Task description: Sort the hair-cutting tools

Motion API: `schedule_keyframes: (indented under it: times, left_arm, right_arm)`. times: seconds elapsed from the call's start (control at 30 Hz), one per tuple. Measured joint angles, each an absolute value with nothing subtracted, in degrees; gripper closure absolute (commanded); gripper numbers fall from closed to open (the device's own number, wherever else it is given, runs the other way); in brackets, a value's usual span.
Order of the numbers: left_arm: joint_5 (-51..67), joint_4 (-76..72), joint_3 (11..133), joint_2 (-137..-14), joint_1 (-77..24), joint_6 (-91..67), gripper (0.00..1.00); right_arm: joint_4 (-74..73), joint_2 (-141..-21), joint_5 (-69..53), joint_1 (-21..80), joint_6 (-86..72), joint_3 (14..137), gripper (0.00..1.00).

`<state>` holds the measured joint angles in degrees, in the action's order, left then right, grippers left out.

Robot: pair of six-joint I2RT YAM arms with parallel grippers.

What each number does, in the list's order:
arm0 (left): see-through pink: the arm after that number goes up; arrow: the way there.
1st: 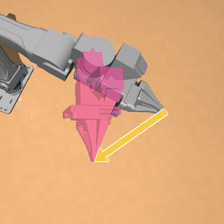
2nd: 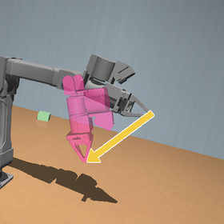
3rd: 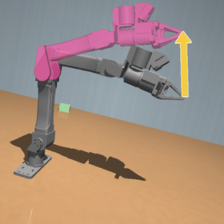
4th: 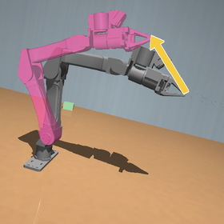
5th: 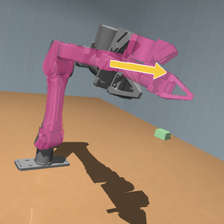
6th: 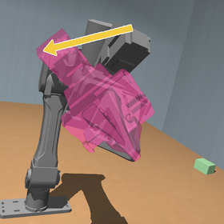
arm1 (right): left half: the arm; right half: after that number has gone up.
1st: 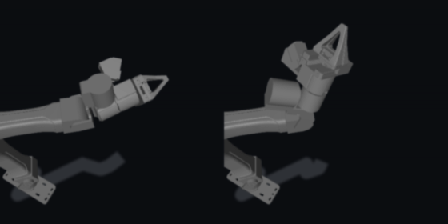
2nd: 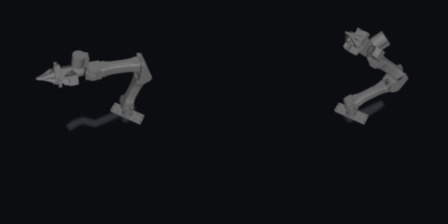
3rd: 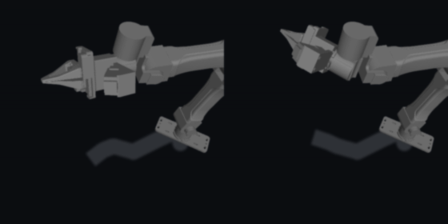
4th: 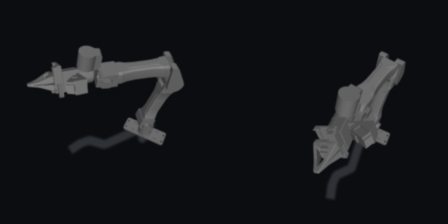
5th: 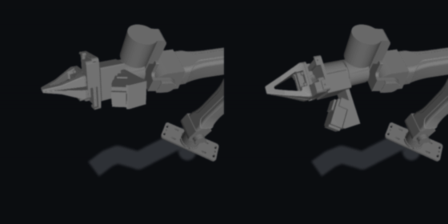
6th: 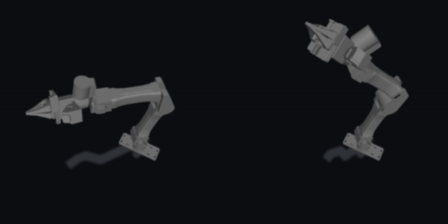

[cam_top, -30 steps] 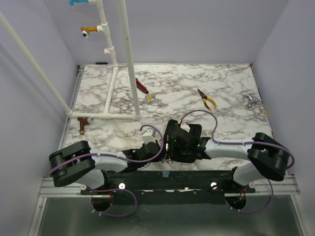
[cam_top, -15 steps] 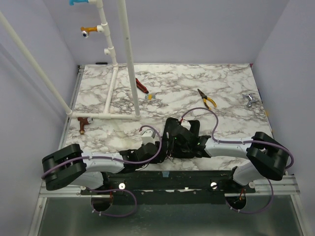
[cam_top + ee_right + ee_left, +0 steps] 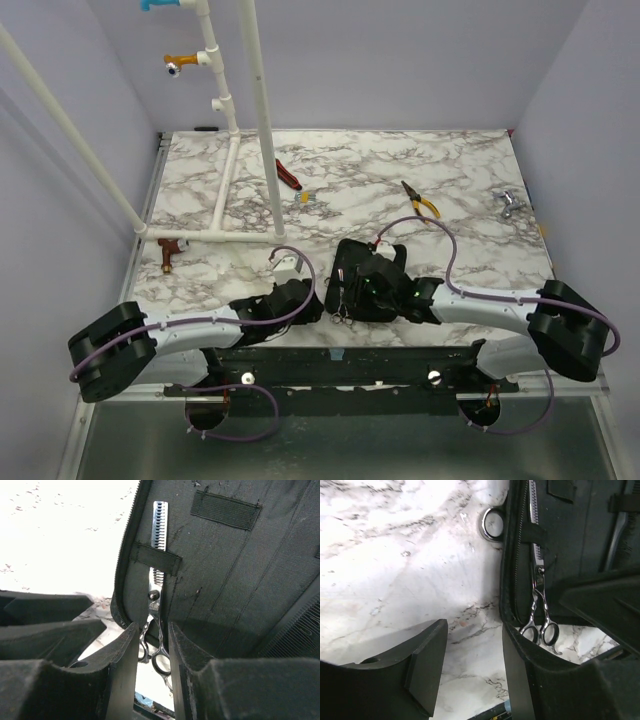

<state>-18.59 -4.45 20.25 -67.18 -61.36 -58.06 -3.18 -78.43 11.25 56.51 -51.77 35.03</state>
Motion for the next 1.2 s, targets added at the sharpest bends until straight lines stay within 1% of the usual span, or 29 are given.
schedule_keyframes:
  times: [0.13, 0.37, 0.57, 0.83, 1.03, 1.2]
  left_arm:
    - [-18.6, -2.4, 23.4, -68.2, -59.9, -55.7, 0.59]
    - [-18.4, -1.5, 32.2, -73.1, -59.2, -50.3, 0.60]
    - [-16.8, -1.5, 32.7, -77.4, -56.6, -49.1, 0.64]
    - [-15.7, -1.2, 34.1, -81.0, -55.9, -47.7, 0.80]
    - [-14.3, -2.5, 34.2, -81.9, -55.9, -47.6, 1.00]
    - [-13.3, -5.3, 32.4, -81.8, -55.9, -48.1, 1.00]
  right_arm:
    - [-4.0, -75.0, 11.1, 56.5, -51.5, 34.2, 0.66]
    - [-5.1, -70.5, 10.6, 56.5, -51.5, 32.1, 0.66]
    - [-5.9, -68.1, 9.9, 56.5, -51.5, 30.4, 0.66]
    - [-6.3, -66.6, 9.6, 56.5, -51.6, 29.1, 0.66]
    - [-5.9, -66.6, 7.6, 56.5, -51.3, 28.3, 0.66]
    - [-4.5, -67.7, 4.8, 56.5, -49.9, 27.9, 0.66]
